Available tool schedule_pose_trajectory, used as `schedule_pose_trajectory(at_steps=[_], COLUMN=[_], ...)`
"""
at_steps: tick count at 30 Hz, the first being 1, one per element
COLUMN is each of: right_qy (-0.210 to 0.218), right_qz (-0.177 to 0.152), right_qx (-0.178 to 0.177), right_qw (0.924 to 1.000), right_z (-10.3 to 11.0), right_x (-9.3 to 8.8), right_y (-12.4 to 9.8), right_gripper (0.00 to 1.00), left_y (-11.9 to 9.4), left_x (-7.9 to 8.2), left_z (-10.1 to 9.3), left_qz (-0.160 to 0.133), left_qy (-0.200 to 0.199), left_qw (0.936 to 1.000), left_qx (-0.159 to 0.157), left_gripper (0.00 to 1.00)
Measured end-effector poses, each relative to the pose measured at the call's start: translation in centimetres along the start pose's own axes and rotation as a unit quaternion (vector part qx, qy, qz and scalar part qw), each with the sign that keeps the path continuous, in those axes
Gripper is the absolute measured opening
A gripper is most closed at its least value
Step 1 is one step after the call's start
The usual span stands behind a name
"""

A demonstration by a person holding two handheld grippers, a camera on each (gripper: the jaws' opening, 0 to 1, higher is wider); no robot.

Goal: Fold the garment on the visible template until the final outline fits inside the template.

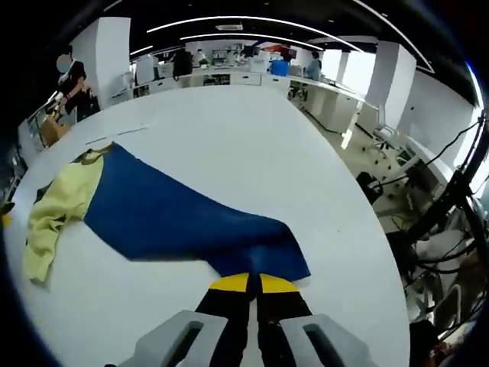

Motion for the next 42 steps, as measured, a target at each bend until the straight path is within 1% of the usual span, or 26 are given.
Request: schedule_pose_trajectory(at_steps=[5,7,8,9,10,13,17,20,25,26,27,29,31,33,37,42], right_qy=[-0.012,-0.029,-0.047,-0.053,-0.069,-0.079,-0.067,-0.046,-0.043,-0.037,-0.036,-0.025,-0.014,-0.003,0.007,0.009], right_qz=[0.011,0.016,0.02,0.021,0.024,0.03,0.033,0.024,0.031,0.033,0.032,0.023,0.017,0.008,-0.013,-0.032], right_qx=[0.008,0.011,0.01,0.01,0.011,0.012,0.009,0.017,0.022,0.017,0.012,0.003,0.005,0.009,0.038,0.079], right_qw=[0.9998,0.9994,0.9987,0.9983,0.9972,0.9963,0.9972,0.9985,0.9983,0.9986,0.9988,0.9994,0.9997,0.9999,0.9992,0.9963], right_z=[-0.8,-1.1,-1.3,-1.4,-1.5,-2.0,-3.1,-3.0,-3.0,-3.1,-3.2,-3.5,-3.5,-3.3,-1.8,0.8], right_x=[-0.4,-0.5,-0.5,-0.5,-0.5,-0.8,-1.1,-1.2,-1.6,-1.7,-1.7,-1.8,-1.7,-1.5,-0.8,-0.1], right_y=[-0.3,-0.4,-0.5,-0.5,-0.5,-0.6,-0.8,-1.0,-0.8,-0.8,-0.9,-1.2,-1.4,-1.7,-2.3,-2.8], right_gripper=[0.0,0.0,0.0,0.0,0.0,0.0,0.0,0.0,0.0,0.0,0.03,0.13,0.24,0.32,0.46,0.61], left_y=[-0.3,-0.4,-0.5,-0.5,-0.6,-0.8,-0.9,-0.9,-1.0,-1.1,-1.1,-1.3,-1.4,-1.5,-1.8,-2.1], left_x=[0.1,0.2,0.2,0.2,0.2,0.1,0.1,0.1,0.1,0.1,0.1,0.0,0.1,0.1,0.3,0.4], left_z=[-0.3,-0.4,-0.4,-0.5,-0.6,-0.6,-0.6,-0.8,-1.0,-1.0,-1.1,-1.1,-1.1,-1.2,-1.4,-2.1], left_qz=[-0.003,-0.004,-0.004,-0.003,-0.004,-0.004,-0.004,-0.003,-0.002,-0.003,-0.003,-0.004,-0.006,-0.007,-0.013,-0.019], left_qy=[0.003,0.004,0.005,0.007,0.009,0.013,0.012,0.016,0.016,0.015,0.013,0.011,0.01,0.007,0.001,0.006], left_qw=[1.0,1.0,1.0,0.9999,0.9999,0.9998,0.9998,0.9998,0.9997,0.9997,0.9997,0.9996,0.9995,0.9995,0.9991,0.9985], left_qx=[-0.005,-0.007,-0.007,-0.009,-0.011,-0.012,-0.013,-0.015,-0.019,-0.02,-0.021,-0.025,-0.028,-0.032,-0.039,-0.051], left_gripper=[0.84,0.84,0.84,0.85,0.85,0.85,0.85,0.85,0.86,0.86,0.87,0.89,0.9,0.93,0.96,0.99])
Point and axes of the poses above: the point that each gripper's makers call its tool centre point, and the gripper's own axes: y roughly forward along the fingers, z roughly to its left, x roughly out of its top, the point moved 4 cm from there along -y, roughly backward along the fingers, and after that the axes turned 10 degrees about x, right-handed, at the moved point
